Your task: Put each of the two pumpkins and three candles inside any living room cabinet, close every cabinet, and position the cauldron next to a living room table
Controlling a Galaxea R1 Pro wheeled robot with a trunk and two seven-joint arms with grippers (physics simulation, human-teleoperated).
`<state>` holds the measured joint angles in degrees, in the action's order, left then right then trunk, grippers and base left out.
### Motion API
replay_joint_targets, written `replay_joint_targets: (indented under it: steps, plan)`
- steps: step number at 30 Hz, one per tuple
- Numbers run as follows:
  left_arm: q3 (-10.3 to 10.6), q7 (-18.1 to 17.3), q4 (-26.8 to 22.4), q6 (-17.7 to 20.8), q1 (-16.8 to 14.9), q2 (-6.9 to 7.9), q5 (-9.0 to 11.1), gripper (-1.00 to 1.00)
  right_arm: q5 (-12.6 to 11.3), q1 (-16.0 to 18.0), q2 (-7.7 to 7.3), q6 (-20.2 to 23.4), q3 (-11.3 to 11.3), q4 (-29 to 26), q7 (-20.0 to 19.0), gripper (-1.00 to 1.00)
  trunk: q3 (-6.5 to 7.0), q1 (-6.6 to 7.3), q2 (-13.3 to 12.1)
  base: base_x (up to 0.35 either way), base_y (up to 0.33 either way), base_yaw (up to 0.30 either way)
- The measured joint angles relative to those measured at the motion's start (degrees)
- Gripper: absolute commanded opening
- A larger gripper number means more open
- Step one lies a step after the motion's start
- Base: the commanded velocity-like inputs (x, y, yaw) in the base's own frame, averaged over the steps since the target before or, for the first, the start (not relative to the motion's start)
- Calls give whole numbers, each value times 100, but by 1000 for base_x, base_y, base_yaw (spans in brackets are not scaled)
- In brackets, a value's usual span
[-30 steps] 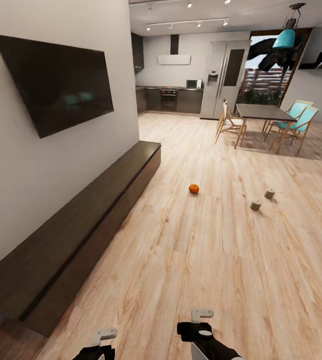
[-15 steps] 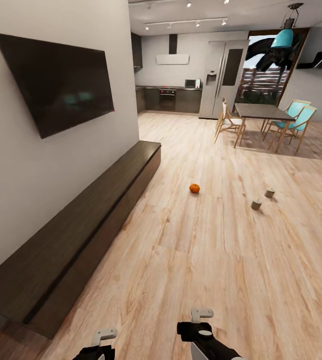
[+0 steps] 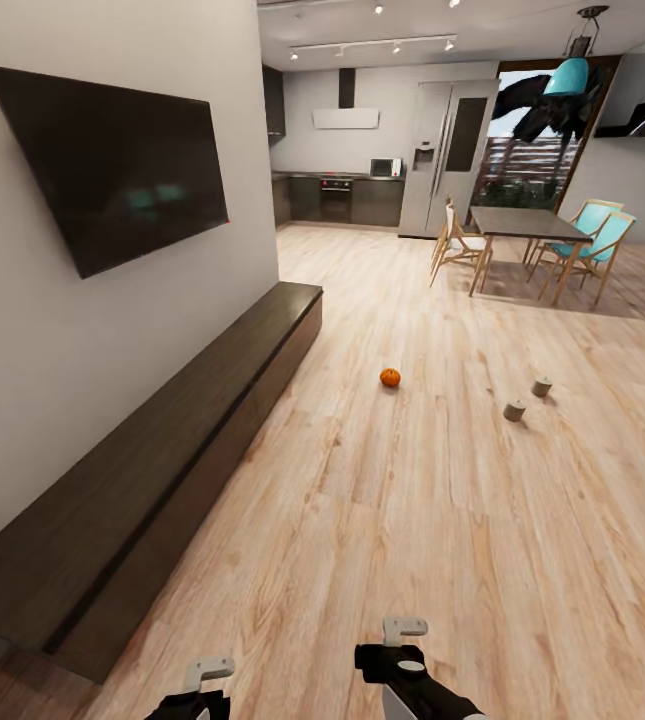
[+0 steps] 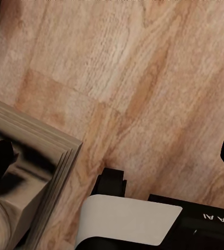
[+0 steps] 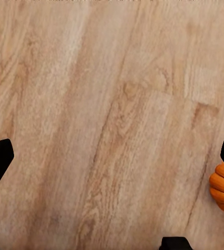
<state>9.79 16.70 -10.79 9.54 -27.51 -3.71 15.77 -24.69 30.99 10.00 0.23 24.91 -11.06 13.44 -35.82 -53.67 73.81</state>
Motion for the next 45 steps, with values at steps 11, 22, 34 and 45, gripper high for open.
replay_joint_targets:
  steps: [11,22,34,45]
  plan:
    - [0,0,0,-1,0,0,0,100,0,2,0,0,0,0,0,100,0,0,0,45,0,-3]
    - [0,0,2,-2,0,0,0,100,0,1,0,0,0,0,2,100,0,0,0,53,0,-70]
    - [2,0,2,0,0,0,0,100,0,1,0,0,0,0,0,100,0,0,0,38,0,-4]
    - [0,0,2,-1,0,0,0,100,0,2,0,0,0,0,1,100,0,0,0,24,0,0]
